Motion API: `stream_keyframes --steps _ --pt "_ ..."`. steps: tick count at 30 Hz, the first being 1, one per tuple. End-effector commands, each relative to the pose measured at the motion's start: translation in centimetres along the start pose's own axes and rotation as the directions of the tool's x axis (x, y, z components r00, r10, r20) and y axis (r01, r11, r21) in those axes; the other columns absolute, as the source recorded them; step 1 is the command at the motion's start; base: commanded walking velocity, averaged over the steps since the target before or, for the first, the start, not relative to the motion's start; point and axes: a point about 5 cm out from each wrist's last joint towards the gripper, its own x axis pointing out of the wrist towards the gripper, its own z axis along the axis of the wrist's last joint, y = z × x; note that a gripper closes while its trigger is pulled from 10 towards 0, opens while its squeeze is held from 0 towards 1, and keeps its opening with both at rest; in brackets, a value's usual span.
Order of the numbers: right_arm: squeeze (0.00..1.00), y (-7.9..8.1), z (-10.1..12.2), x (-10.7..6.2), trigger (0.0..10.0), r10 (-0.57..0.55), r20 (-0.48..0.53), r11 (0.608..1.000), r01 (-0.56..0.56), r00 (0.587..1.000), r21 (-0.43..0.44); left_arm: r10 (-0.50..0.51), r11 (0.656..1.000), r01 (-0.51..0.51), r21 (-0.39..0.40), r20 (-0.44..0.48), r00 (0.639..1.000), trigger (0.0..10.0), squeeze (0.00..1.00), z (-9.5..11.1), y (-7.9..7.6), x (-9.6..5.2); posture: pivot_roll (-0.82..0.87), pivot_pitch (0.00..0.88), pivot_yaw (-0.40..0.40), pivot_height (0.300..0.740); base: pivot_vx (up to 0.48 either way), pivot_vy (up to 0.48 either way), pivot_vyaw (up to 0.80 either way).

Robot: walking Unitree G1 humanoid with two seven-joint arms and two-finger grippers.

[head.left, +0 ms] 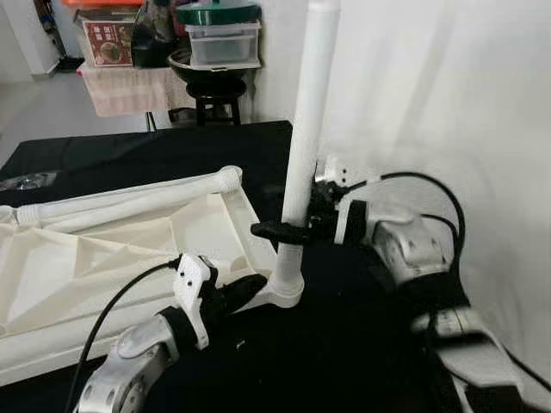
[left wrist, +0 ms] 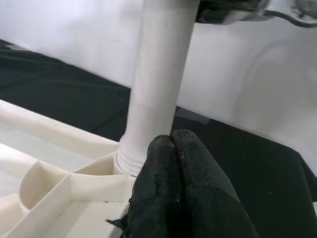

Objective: Building children table

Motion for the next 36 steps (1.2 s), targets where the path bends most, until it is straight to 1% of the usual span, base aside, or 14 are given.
stream_keyframes --steps 1,11,17,20,21,22,23,24,25,26,27,28,31,36 --pt "0.00 0.0 -0.9 0.3 0.0 0.017 -0.030 0.999 -0.016 0.999 0.028 -0.001 1.000 0.001 -0.006 -0.006 1.000 10.0 0.00 -0.2 -0.1 0.0 -0.09 0.000 -0.064 0.740 0.000 0.000 0.00" --pt "0.00 -0.1 -1.0 -0.5 0.0 0.082 -0.006 0.995 -0.081 0.997 0.057 -0.003 1.000 0.003 -0.009 -0.007 1.000 10.0 0.00 -0.2 -0.1 -0.1 -0.09 0.000 -0.059 0.740 0.000 0.000 0.00" --pt "0.00 -0.1 -2.0 -2.0 0.0 -0.032 0.016 0.998 0.031 0.999 0.057 -0.003 1.000 0.003 -0.012 -0.004 1.000 10.0 0.00 -0.1 -0.1 -0.2 -0.10 0.000 -0.055 0.740 0.000 0.000 0.00" --pt "0.00 0.2 -2.4 -2.1 0.0 -0.064 0.015 0.996 0.063 0.998 0.055 -0.003 1.000 0.003 -0.012 -0.004 1.000 10.0 0.00 -0.1 0.0 -0.3 -0.10 0.000 -0.053 0.740 0.000 0.000 0.00" --pt "0.00 0.7 -3.1 -2.0 0.0 -0.134 0.006 0.988 0.133 0.991 0.078 -0.003 1.000 0.003 -0.012 -0.005 1.000 10.0 0.00 -0.1 0.0 -0.3 -0.11 0.000 -0.055 0.740 0.000 0.000 0.00" --pt "0.00 0.7 -3.1 -2.0 0.0 -0.134 0.006 0.988 0.133 0.991 0.078 -0.003 1.000 0.003 -0.012 -0.005 1.000 10.0 0.00 -0.1 0.0 -0.3 -0.11 0.000 -0.055 0.740 0.000 0.000 0.00" --pt "0.00 1.2 -4.6 -1.0 0.0 -0.309 -0.005 0.938 0.306 0.951 0.162 -0.002 1.000 0.002 -0.010 -0.007 1.000 10.0 0.00 0.0 0.1 -0.5 -0.11 0.000 -0.059 0.740 0.000 0.000 0.00" --pt "0.00 1.2 -4.6 -1.0 0.0 -0.309 -0.005 0.938 0.306 0.951 0.162 -0.002 1.000 0.002 -0.010 -0.007 1.000 10.0 0.00 0.0 0.1 -0.5 -0.11 0.000 -0.059 0.740 0.000 0.000 0.00" --pt "0.00 3.8 -7.6 0.8 0.0 -0.431 -0.088 0.871 0.440 0.898 0.220 -0.001 1.000 0.001 -0.008 -0.006 1.000 10.0 0.00 0.1 0.2 -0.6 -0.11 0.000 -0.053 0.740 0.000 0.000 0.00" --pt "0.00 3.8 -7.6 0.8 0.0 -0.431 -0.088 0.871 0.440 0.898 0.220 -0.001 1.000 0.001 -0.008 -0.006 1.000 10.0 0.00 0.1 0.2 -0.6 -0.11 0.000 -0.053 0.740 0.000 0.000 0.00" --pt "0.00 4.6 -6.6 1.3 0.0 -0.514 -0.059 0.853 0.517 0.856 0.068 0.001 1.000 -0.002 -0.008 -0.007 1.000 10.0 0.00 0.1 0.4 -0.7 -0.12 0.000 -0.034 0.740 0.000 0.000 0.00" --pt "0.00 5.3 -6.1 1.9 0.0 -0.517 -0.031 0.852 0.518 0.855 0.078 0.003 1.000 -0.003 -0.007 -0.008 1.000 10.0 0.00 0.1 0.5 -0.7 -0.15 0.000 -0.021 0.740 0.000 0.000 0.00" --pt "0.00 4.7 -6.4 1.9 0.0 -0.485 -0.041 0.866 0.487 0.873 0.116 -0.008 1.000 0.008 -0.012 -0.011 1.000 10.0 0.00 0.1 0.5 -0.6 -0.11 0.000 -0.049 0.740 0.000 0.000 0.00" --pt "0.00 4.9 -7.1 2.1 0.0 -0.471 -0.074 0.867 0.477 0.879 0.147 -0.006 1.000 0.006 -0.012 -0.008 1.000 10.0 0.00 0.2 0.5 -0.5 -0.12 0.000 -0.044 0.740 0.000 0.000 0.00"
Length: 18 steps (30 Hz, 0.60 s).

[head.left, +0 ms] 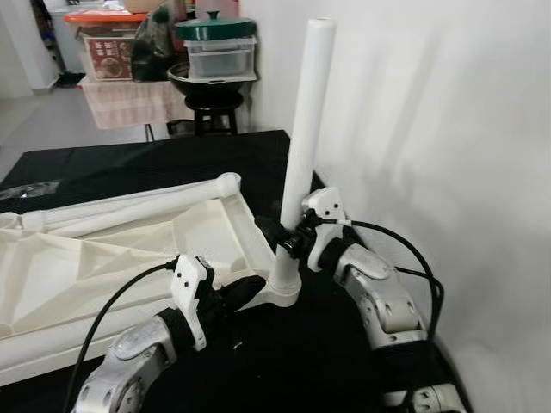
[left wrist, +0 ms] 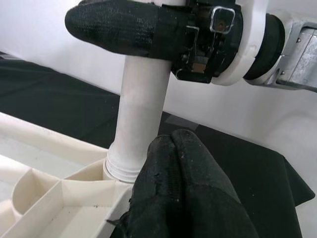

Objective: Building children table

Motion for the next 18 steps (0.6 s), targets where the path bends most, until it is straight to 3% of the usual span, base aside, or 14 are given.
stream_keyframes --steps 1,3,4,5,7,9,10,12,13,14,15,16,17,18 --pt "0.00 0.4 -2.8 -0.5 0.0 0.007 -0.118 0.996 0.003 0.993 0.089 0.014 1.000 -0.014 0.005 -0.006 1.000 10.0 0.00 0.0 0.2 -0.1 -0.12 0.000 -0.044 0.740 0.000 0.000 0.00" --pt "0.00 0.4 -2.8 -0.5 0.0 0.007 -0.118 0.996 0.003 0.993 0.089 0.014 1.000 -0.014 0.005 -0.006 1.000 10.0 0.00 0.0 0.2 -0.1 -0.12 0.000 -0.044 0.740 0.000 0.000 0.00" --pt "0.00 0.1 -2.7 -0.7 10.0 -0.005 -0.117 0.994 0.018 0.993 0.110 0.019 1.000 -0.019 0.004 -0.002 1.000 10.0 0.00 0.0 0.2 -0.1 -0.12 0.000 -0.043 0.740 0.000 0.000 0.00" --pt "1.00 0.1 -2.0 -1.0 10.0 0.053 -0.103 0.990 -0.039 0.993 0.133 0.015 1.000 -0.015 0.004 -0.005 1.000 10.0 0.00 0.0 0.1 -0.1 -0.11 0.000 -0.038 0.740 0.000 0.000 0.00" --pt "1.00 0.1 -2.0 -1.0 10.0 0.053 -0.103 0.990 -0.039 0.993 0.133 0.015 1.000 -0.015 0.004 -0.005 1.000 10.0 0.00 0.0 0.1 -0.1 -0.11 0.000 -0.038 0.740 0.000 0.000 0.00" --pt "1.00 -0.4 -0.2 -1.4 10.0 0.158 -0.073 0.981 -0.148 0.985 0.124 0.004 1.000 -0.004 0.002 -0.012 1.000 10.0 0.00 -0.1 0.0 0.1 -0.11 0.000 -0.038 0.740 0.000 0.000 0.00" --pt "1.00 -0.4 -0.2 -1.4 10.0 0.158 -0.073 0.981 -0.148 0.985 0.124 0.004 1.000 -0.004 0.002 -0.012 1.000 10.0 0.00 -0.1 0.0 0.1 -0.11 0.000 -0.038 0.740 0.000 0.000 0.00" --pt "1.00 -2.1 2.1 -1.5 10.0 0.264 -0.054 0.965 -0.263 0.963 0.025 0.004 1.000 -0.004 0.001 -0.012 1.000 10.0 0.00 -0.2 -0.1 0.1 -0.10 0.000 -0.045 0.740 0.000 0.000 0.00" --pt "1.00 -2.1 2.1 -1.5 10.0 0.264 -0.054 0.965 -0.263 0.963 0.025 0.004 1.000 -0.004 0.001 -0.012 1.000 10.0 0.00 -0.2 -0.1 0.1 -0.10 0.000 -0.045 0.740 0.000 0.000 0.00" --pt "0.51 -2.8 2.9 -1.6 10.0 0.327 -0.059 0.944 -0.329 0.943 -0.022 0.006 1.000 -0.006 0.002 -0.011 1.000 10.0 0.00 -0.2 -0.1 0.2 -0.09 0.000 -0.046 0.740 0.000 0.000 0.00" --pt "0.51 -2.8 2.9 -1.6 10.0 0.327 -0.059 0.944 -0.329 0.943 -0.022 0.006 1.000 -0.006 0.002 -0.011 1.000 10.0 0.00 -0.2 -0.1 0.2 -0.09 0.000 -0.046 0.740 0.000 0.000 0.00" --pt "0.00 -3.5 3.4 -1.7 10.0 0.392 -0.081 0.917 -0.397 0.916 -0.044 0.008 1.000 -0.008 0.005 -0.011 1.000 10.0 0.00 -0.2 -0.2 0.2 -0.08 0.000 -0.054 0.740 0.000 0.000 0.00" --pt "0.00 -4.1 3.5 -1.8 10.0 0.444 -0.109 0.891 -0.451 0.889 -0.056 0.009 1.000 -0.009 0.007 -0.012 1.000 10.0 0.00 -0.3 -0.3 0.2 -0.07 0.000 -0.060 0.740 0.000 0.000 0.00" --pt "0.00 -4.1 3.5 -1.8 10.0 0.444 -0.109 0.891 -0.451 0.889 -0.056 0.009 1.000 -0.009 0.007 -0.012 1.000 10.0 0.00 -0.3 -0.3 0.2 -0.07 0.000 -0.060 0.740 0.000 0.000 0.00"
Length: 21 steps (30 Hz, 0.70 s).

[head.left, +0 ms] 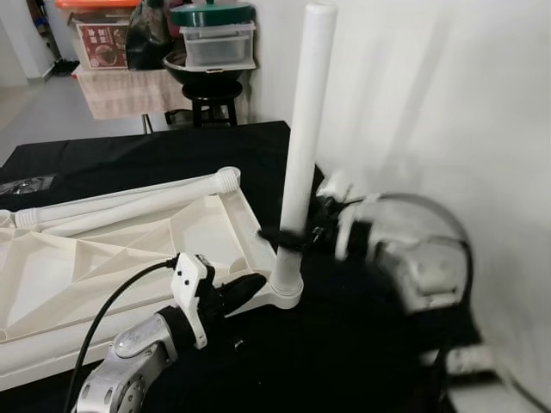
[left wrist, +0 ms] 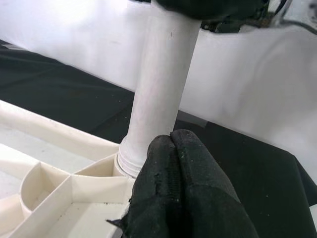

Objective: Building children table

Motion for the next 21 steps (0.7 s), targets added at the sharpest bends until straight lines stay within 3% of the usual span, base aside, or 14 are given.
stream_keyframes --steps 1,6,7,9,10,21 --pt "0.00 0.2 -1.0 0.4 10.0 0.083 -0.029 0.996 -0.082 0.996 0.021 0.004 1.000 -0.004 0.011 -0.013 1.000 10.0 0.00 -0.2 -0.2 0.0 -0.07 0.000 -0.061 0.740 0.000 0.000 0.00" --pt "0.00 -0.5 -0.4 0.7 10.0 0.159 -0.020 0.986 -0.158 0.987 0.047 0.006 1.000 -0.006 0.015 -0.018 1.000 10.0 0.00 -0.3 -0.4 -0.1 -0.05 0.000 -0.064 0.740 0.000 0.000 0.00" --pt "0.00 -0.6 -0.3 1.0 6.9 0.168 -0.013 0.984 -0.167 0.986 0.062 0.007 1.000 -0.006 0.016 -0.020 1.000 10.0 0.00 -0.4 -0.5 -0.1 -0.05 0.000 -0.066 0.740 0.000 0.000 0.00" --pt "0.00 -0.7 -0.3 1.1 6.9 0.176 -0.010 0.982 -0.175 0.984 0.073 0.007 1.000 -0.006 0.016 -0.021 1.000 10.0 0.00 -0.4 -0.5 -0.1 -0.05 0.000 -0.066 0.740 0.000 0.000 0.00" --pt "0.00 -0.7 -0.8 1.1 0.0 0.196 -0.012 0.975 -0.194 0.981 0.106 0.005 1.000 -0.005 0.014 -0.022 1.000 10.0 0.00 -0.4 -0.6 -0.2 -0.05 0.000 -0.068 0.740 0.000 0.000 0.00" --pt "0.00 -0.8 -2.4 0.1 0.0 0.201 0.021 0.969 -0.202 0.979 0.139 0.008 1.000 -0.008 0.014 -0.018 1.000 10.0 0.00 -0.4 -0.5 -0.2 -0.06 0.000 -0.058 0.740 0.000 0.000 0.00"
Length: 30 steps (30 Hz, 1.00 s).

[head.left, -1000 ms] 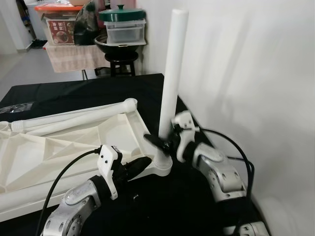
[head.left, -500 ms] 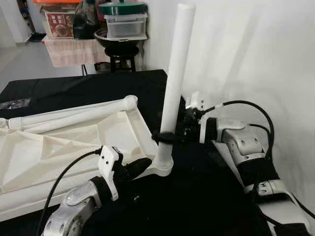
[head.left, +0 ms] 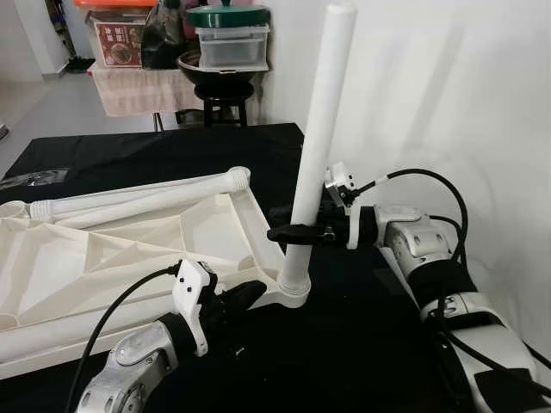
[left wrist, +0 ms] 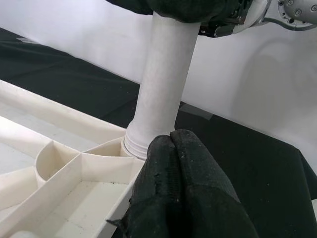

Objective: Building children table

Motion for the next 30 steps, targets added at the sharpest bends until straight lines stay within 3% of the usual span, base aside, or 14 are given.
stream_keyframes --steps 1,5,6,8,9,11,13,16,21,22,23,24,27,30 --pt "0.00 0.1 -0.9 -0.5 0.0 0.003 0.016 0.999 -0.003 1.000 0.038 -0.002 1.000 0.002 0.011 0.002 1.000 10.0 0.00 0.2 -0.1 0.0 -0.06 0.000 -0.057 0.740 0.000 0.000 0.00" --pt "0.00 0.0 -1.5 -1.0 0.0 -0.048 0.012 0.998 0.047 0.999 0.040 -0.002 1.000 0.002 0.011 0.003 1.000 10.0 0.00 0.2 -0.1 -0.1 -0.06 0.000 -0.054 0.740 0.000 0.000 0.00" --pt "0.00 0.4 -2.5 -0.6 0.0 -0.196 0.036 0.979 0.193 0.980 0.071 0.001 1.000 -0.001 0.011 0.004 1.000 10.0 0.00 0.3 0.0 -0.2 -0.06 0.000 -0.059 0.740 0.000 0.000 0.00" --pt "0.00 1.5 -4.6 1.6 0.0 -0.705 0.094 0.698 0.665 0.703 0.264 0.007 1.000 -0.007 0.014 0.004 1.000 10.0 0.00 0.4 0.3 -0.6 -0.07 0.000 -0.049 0.740 0.000 0.000 0.00" --pt "0.00 1.5 -4.6 1.6 0.0 -0.705 0.094 0.698 0.665 0.703 0.264 0.007 1.000 -0.007 0.014 0.004 1.000 10.0 0.00 0.4 0.3 -0.6 -0.07 0.000 -0.049 0.740 0.000 0.000 0.00" --pt "0.00 5.3 -4.6 4.3 0.0 -0.663 0.016 0.746 0.662 0.749 -0.078 0.010 1.000 -0.010 0.015 0.004 1.000 10.0 0.00 0.6 0.6 -0.7 -0.08 0.000 -0.026 0.740 0.000 0.000 0.00" --pt "0.00 5.3 -4.6 4.3 0.0 -0.663 0.016 0.746 0.662 0.749 -0.078 0.010 1.000 -0.010 0.015 0.004 1.000 10.0 0.00 0.6 0.6 -0.7 -0.08 0.000 -0.026 0.740 0.000 0.000 0.00" --pt "0.00 4.1 -6.8 3.9 0.0 -0.623 -0.066 0.761 0.623 0.779 0.181 0.006 1.000 -0.006 0.003 0.008 1.000 10.0 0.00 0.6 0.7 -0.4 -0.07 0.000 -0.040 0.740 0.000 0.000 0.00" --pt "0.00 4.2 -5.7 4.9 0.0 -0.555 -0.009 0.824 0.550 0.832 0.138 0.035 0.999 -0.035 0.009 0.019 0.999 10.0 0.00 0.6 0.8 -0.7 -0.07 0.000 -0.049 0.740 0.000 0.000 0.00" --pt "0.00 4.2 -5.5 4.6 10.0 -0.541 0.012 0.831 0.532 0.841 0.161 0.041 0.999 -0.041 0.012 0.020 0.999 10.0 0.00 0.6 0.8 -0.7 -0.07 0.000 -0.048 0.740 0.000 0.000 0.00" --pt "0.00 4.2 -5.5 4.6 10.0 -0.541 0.012 0.831 0.532 0.841 0.161 0.041 0.999 -0.041 0.012 0.020 0.999 10.0 0.00 0.6 0.8 -0.7 -0.07 0.000 -0.048 0.740 0.000 0.000 0.00" --pt "0.98 4.5 -5.1 4.5 10.0 -0.458 0.036 0.877 0.446 0.888 0.179 0.034 0.999 -0.034 0.016 0.013 0.999 10.0 0.00 0.6 0.8 -0.6 -0.07 0.000 -0.033 0.740 0.000 0.000 0.00" --pt "0.98 5.4 -4.5 4.4 10.0 -0.383 0.054 0.909 0.365 0.922 0.200 0.022 1.000 -0.022 0.021 0.001 1.000 10.0 0.00 0.5 0.8 -0.5 -0.07 0.000 -0.031 0.740 0.000 0.000 0.00" --pt "1.00 5.5 -2.4 3.5 10.0 -0.267 0.118 0.963 0.263 0.956 0.055 0.012 1.000 -0.012 0.022 -0.006 1.000 10.0 0.00 0.5 0.7 -0.4 -0.07 0.000 -0.031 0.740 0.000 0.000 0.00"
